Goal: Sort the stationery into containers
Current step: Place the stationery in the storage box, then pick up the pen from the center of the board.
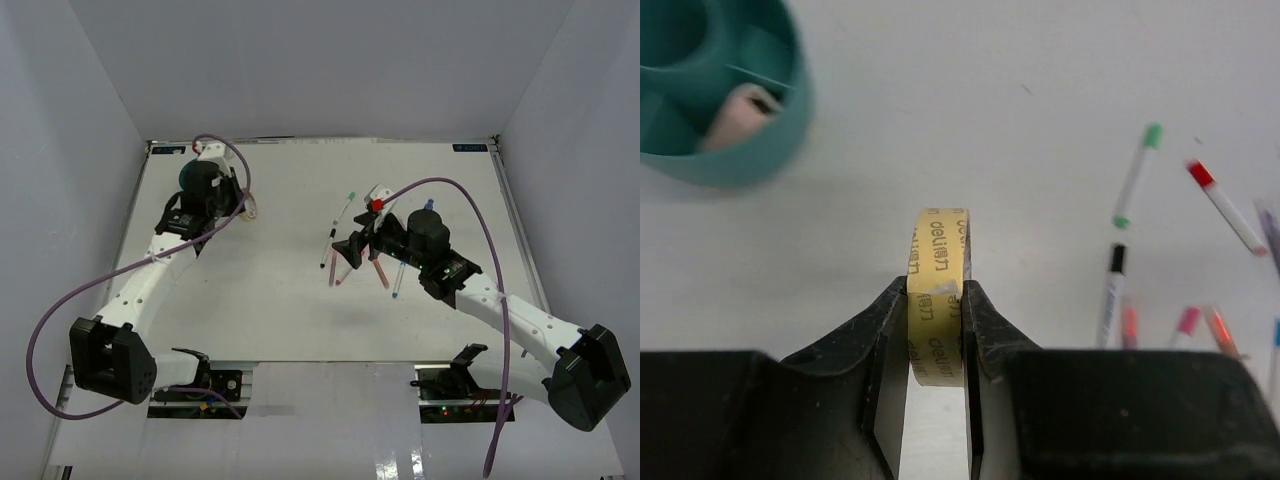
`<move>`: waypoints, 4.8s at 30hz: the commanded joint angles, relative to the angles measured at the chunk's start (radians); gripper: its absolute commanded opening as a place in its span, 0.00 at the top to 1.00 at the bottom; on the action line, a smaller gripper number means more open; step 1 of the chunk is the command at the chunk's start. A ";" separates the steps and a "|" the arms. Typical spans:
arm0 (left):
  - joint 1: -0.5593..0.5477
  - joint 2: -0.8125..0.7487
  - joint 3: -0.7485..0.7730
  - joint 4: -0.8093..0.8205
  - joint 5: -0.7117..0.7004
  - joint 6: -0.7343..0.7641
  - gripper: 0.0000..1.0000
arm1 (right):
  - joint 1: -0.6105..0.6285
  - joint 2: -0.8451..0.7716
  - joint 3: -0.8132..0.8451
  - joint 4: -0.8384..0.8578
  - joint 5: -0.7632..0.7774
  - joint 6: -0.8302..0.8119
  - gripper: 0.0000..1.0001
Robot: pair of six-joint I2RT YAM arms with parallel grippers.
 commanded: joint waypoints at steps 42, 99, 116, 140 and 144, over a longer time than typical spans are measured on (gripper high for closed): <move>0.467 0.550 0.523 0.011 -0.035 0.039 0.92 | 0.003 -0.122 -0.150 0.033 0.008 0.079 0.10; 0.356 -0.293 -0.181 0.058 0.317 -0.047 0.02 | -0.147 -0.010 -0.210 -0.323 0.654 0.458 0.06; 0.226 -0.364 -0.414 0.148 0.363 -0.013 0.02 | -0.159 0.280 -0.176 -0.338 0.677 0.577 0.33; -0.148 -0.082 -0.134 0.141 0.413 -0.347 0.02 | -0.017 -0.082 -0.294 0.114 0.119 0.214 0.92; -0.271 -0.010 -0.049 0.149 0.316 -0.390 0.02 | 0.022 -0.059 -0.268 0.211 0.088 0.205 0.92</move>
